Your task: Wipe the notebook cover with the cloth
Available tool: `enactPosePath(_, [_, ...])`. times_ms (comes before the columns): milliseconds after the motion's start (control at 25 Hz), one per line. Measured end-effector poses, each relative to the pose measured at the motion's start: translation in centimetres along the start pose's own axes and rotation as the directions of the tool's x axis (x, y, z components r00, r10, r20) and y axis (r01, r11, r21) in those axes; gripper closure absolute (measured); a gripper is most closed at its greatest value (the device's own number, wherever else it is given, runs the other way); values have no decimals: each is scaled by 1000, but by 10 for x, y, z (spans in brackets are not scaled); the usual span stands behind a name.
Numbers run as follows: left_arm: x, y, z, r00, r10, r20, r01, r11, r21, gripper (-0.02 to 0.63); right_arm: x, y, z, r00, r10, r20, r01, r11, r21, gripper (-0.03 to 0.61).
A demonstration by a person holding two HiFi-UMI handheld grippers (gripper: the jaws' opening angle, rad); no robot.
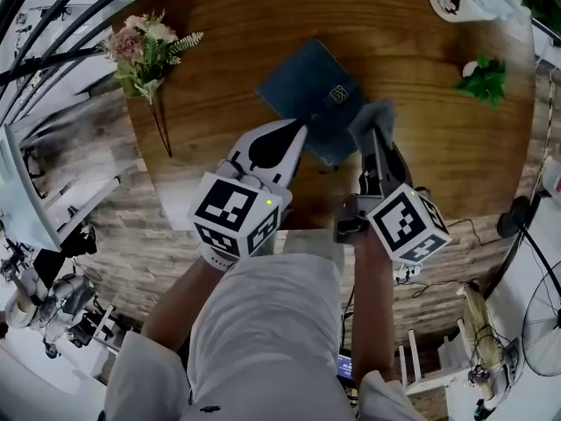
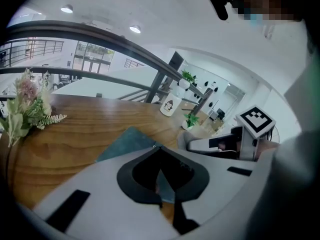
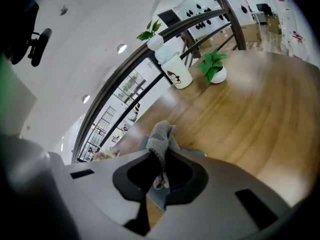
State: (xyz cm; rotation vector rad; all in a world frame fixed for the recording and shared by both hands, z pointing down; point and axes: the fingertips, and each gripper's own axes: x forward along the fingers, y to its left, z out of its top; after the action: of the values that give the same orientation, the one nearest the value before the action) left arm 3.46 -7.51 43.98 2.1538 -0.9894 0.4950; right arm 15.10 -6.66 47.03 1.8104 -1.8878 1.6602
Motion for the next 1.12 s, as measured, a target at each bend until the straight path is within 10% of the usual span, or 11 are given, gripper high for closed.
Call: enactPosePath(1120, [-22,56,2,994,103,41,-97,988,-122,595,120,53,-18,991,-26,-129,26,1000,2,549])
